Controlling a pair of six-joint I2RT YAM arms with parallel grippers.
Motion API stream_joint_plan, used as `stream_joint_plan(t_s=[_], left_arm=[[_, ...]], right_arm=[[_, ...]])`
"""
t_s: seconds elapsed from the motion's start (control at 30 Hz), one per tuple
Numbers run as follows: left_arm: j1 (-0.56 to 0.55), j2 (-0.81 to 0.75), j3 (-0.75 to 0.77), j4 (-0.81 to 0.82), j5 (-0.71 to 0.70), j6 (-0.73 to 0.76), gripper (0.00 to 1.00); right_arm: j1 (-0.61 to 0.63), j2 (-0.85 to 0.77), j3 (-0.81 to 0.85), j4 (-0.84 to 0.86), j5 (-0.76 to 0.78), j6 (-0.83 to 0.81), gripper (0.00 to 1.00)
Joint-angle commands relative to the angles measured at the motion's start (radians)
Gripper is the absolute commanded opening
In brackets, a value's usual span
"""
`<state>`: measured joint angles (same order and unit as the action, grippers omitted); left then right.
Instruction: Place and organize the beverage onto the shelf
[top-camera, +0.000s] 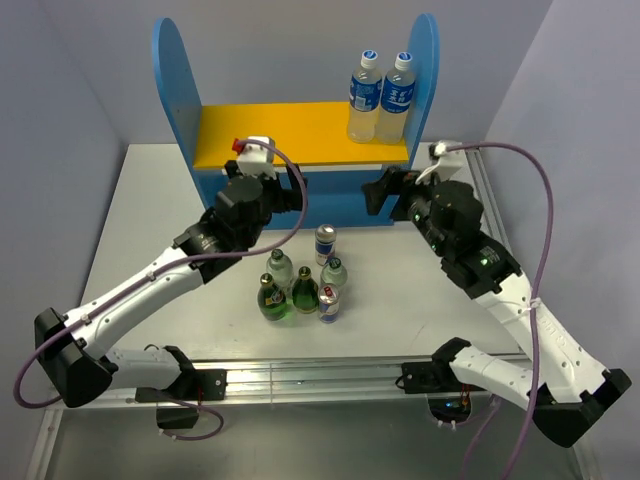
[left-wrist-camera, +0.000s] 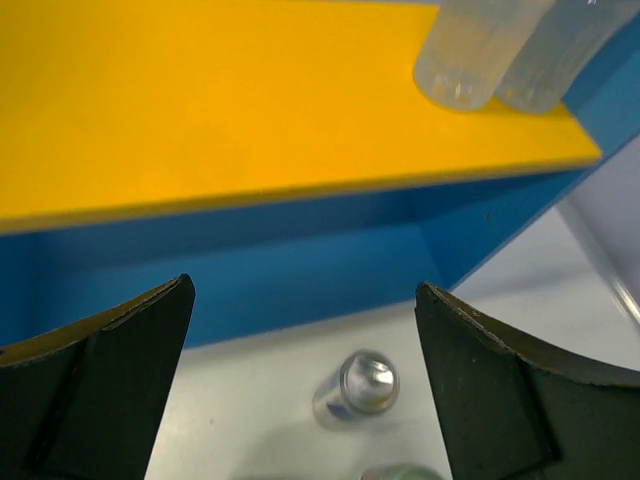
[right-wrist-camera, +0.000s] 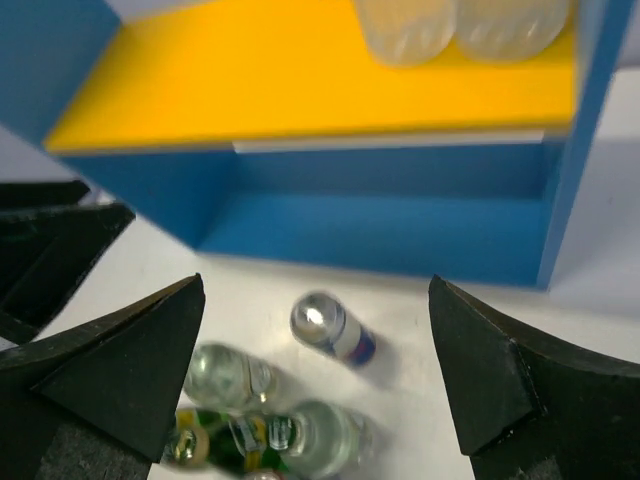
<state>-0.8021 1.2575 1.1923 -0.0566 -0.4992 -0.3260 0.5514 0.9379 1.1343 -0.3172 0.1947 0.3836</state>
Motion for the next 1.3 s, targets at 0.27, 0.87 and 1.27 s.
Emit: stream_joint_plan(t_s=[0.27,0.87,1.27], left_arm=[[-0.095,-0.142,-0.14,-0.077,-0.101,-0.025,0.99],[-0.095,-0.167,-0.206,-0.046,-0.107,-0.045,0.99],[-0.095,-0.158,-0.212,-0.042,-0.107,-0.048,0.99]], right_arm=[[0.243,-0.068,-0.32,0.041,0.115,0.063,0.99],[0.372,0.082,-0.347,0.119,0.166,0.156,0.93],[0.398,0.165,-0.416,0.202,0.248,0.175,0.69]])
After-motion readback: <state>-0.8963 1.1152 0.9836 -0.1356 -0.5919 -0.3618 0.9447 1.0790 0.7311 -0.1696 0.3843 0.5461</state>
